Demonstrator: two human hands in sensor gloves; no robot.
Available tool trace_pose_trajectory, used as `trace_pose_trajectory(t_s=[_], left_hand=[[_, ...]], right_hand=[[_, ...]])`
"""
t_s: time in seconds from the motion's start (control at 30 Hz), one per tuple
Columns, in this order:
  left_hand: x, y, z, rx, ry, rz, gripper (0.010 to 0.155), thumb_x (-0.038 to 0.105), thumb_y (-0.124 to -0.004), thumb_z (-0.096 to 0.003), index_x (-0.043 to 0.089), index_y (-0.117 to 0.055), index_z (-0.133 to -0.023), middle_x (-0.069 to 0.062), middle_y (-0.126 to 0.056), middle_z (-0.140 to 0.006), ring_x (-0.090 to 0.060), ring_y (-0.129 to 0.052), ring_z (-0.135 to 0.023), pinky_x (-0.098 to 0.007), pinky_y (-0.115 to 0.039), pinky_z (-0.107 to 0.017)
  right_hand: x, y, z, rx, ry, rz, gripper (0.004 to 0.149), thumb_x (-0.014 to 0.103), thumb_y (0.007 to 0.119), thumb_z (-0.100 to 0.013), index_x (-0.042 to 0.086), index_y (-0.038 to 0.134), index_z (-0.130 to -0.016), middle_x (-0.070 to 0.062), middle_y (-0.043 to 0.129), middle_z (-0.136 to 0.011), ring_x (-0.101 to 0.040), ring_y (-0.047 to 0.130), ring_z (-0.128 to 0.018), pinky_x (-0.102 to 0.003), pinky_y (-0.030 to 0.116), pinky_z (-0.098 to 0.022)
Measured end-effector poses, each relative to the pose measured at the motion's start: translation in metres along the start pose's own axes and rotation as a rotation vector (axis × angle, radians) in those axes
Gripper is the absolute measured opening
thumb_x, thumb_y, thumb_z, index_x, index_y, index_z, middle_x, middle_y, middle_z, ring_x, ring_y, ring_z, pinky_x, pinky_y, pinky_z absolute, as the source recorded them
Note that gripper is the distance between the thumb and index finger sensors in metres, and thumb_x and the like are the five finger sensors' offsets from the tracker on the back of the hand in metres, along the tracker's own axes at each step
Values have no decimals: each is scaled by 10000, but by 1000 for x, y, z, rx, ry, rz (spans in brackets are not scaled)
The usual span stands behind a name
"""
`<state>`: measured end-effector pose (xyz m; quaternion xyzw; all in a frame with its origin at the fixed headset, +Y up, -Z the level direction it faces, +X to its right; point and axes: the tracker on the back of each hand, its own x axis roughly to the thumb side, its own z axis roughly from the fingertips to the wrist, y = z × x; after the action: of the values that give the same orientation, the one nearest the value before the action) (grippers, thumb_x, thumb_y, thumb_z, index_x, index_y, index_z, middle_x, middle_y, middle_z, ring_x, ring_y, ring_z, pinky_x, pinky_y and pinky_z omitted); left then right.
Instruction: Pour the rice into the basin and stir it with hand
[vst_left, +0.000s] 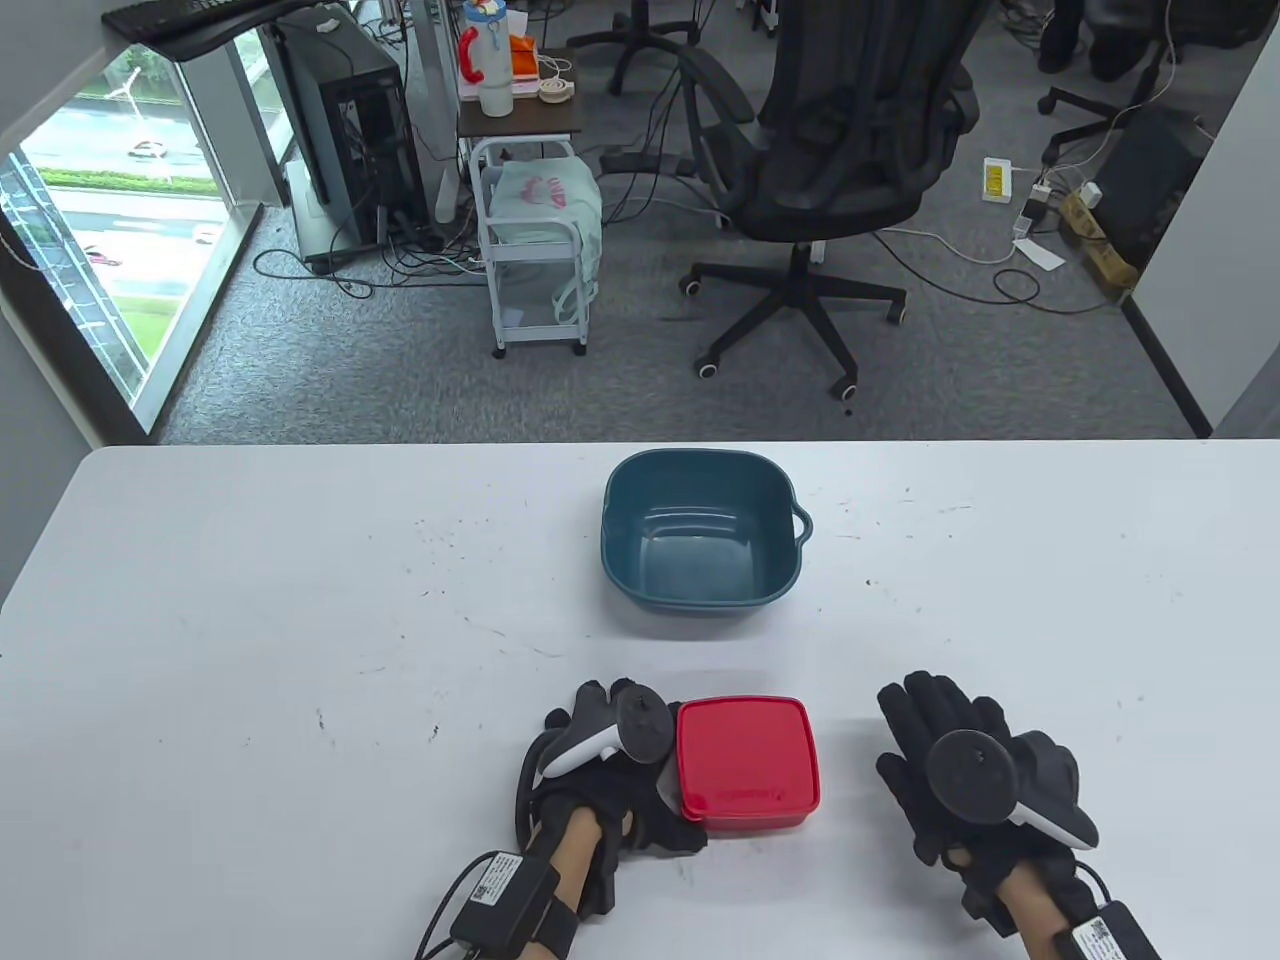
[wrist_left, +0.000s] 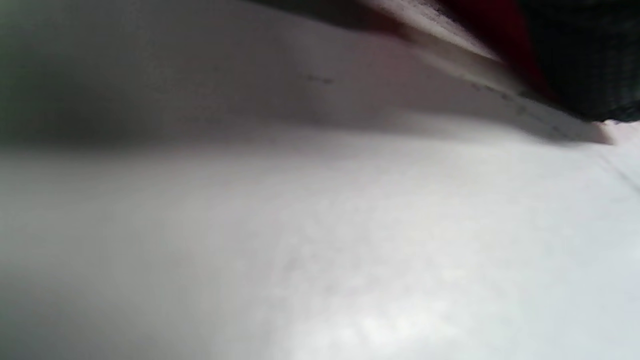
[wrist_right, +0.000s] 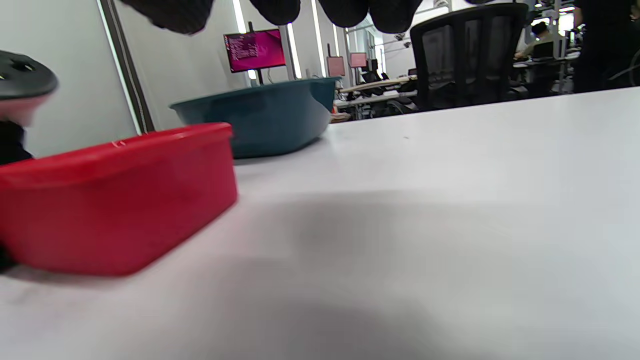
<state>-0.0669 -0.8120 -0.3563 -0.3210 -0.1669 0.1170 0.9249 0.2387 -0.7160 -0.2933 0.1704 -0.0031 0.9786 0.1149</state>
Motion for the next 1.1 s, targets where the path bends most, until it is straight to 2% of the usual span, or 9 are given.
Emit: trace_pose_trajectory(t_s=[0.07, 0.13, 0.23, 0.33, 0.43, 0.5, 0.73, 0.87, 1.1], left_hand=[[0, -1, 0, 3, 1, 5, 1293, 776, -883, -168, 403, -81, -1110, -222, 162, -1093, -617, 149, -941, -832, -24, -563], [-1, -1, 1, 3, -1, 4, 1289, 780, -879, -169, 408, -78, -1108, -220, 163, -1093, -614, 150, -940, -829, -24, -562], [-1, -1, 1, 9, -3, 4, 1289, 783, -873, -166, 406, -79, -1108, -217, 162, -1093, -611, 152, -940, -825, -19, -562], [-2, -2, 2, 12, -3, 5, 1284, 785, -868, -170, 407, -77, -1108, -212, 161, -1095, -606, 153, -942, -821, -14, -564], [-2, -2, 2, 10, -1, 1, 1284, 790, -860, -171, 407, -68, -1106, -211, 165, -1094, -605, 158, -941, -820, -11, -565], [-2, -2, 2, 7, 0, -1, 1276, 790, -858, -174, 414, -64, -1100, -211, 171, -1091, -606, 161, -940, -820, -8, -564], [-1, -2, 2, 5, 6, -8, 1276, 788, -849, -167, 418, -53, -1093, -213, 176, -1087, -610, 161, -937, -826, -11, -559], [0, -3, 3, 2, 15, -10, 1273, 792, -826, -158, 419, -41, -1087, -211, 184, -1085, -612, 168, -936, -827, -2, -558], [2, -2, 3, 1, 43, -10, 1278, 792, -827, -137, 433, -46, -1083, -204, 171, -1090, -611, 148, -944, -828, -30, -563]], right_hand=[[26, -4, -8, -17, -71, -32, 681, 439, 736, -377, 140, 627, -979, -251, 611, -1014, -522, 691, -889, -735, 584, -583], [55, 0, -18, 29, -125, -11, 678, 454, 748, -370, 132, 669, -961, -259, 689, -959, -521, 775, -792, -667, 681, -536], [106, 19, -30, 66, -206, 176, 658, 484, 762, -352, 141, 749, -914, -240, 770, -882, -483, 845, -678, -596, 753, -461], [134, 36, -38, 129, -209, 359, 702, 567, 742, -338, 167, 749, -915, -217, 741, -923, -469, 837, -733, -604, 765, -484], [146, 53, -44, 198, -219, 353, 726, 597, 740, -332, 145, 765, -900, -215, 779, -891, -484, 844, -735, -622, 770, -490], [155, 59, -41, 77, -265, 477, 709, 585, 776, -318, 128, 796, -861, -199, 855, -811, -467, 904, -652, -584, 816, -448], [171, 66, -39, 2, -338, 632, 700, 578, 811, -301, 57, 859, -766, -222, 977, -638, -443, 1033, -425, -520, 929, -253], [175, 72, -36, -102, -454, 676, 675, 560, 836, -302, -1, 919, -669, -258, 1025, -506, -446, 1069, -273, -501, 949, -123], [182, 83, -30, -190, -490, 783, 623, 478, 744, -325, -48, 937, -597, -282, 1039, -409, -442, 1081, -175, -479, 955, -36]])
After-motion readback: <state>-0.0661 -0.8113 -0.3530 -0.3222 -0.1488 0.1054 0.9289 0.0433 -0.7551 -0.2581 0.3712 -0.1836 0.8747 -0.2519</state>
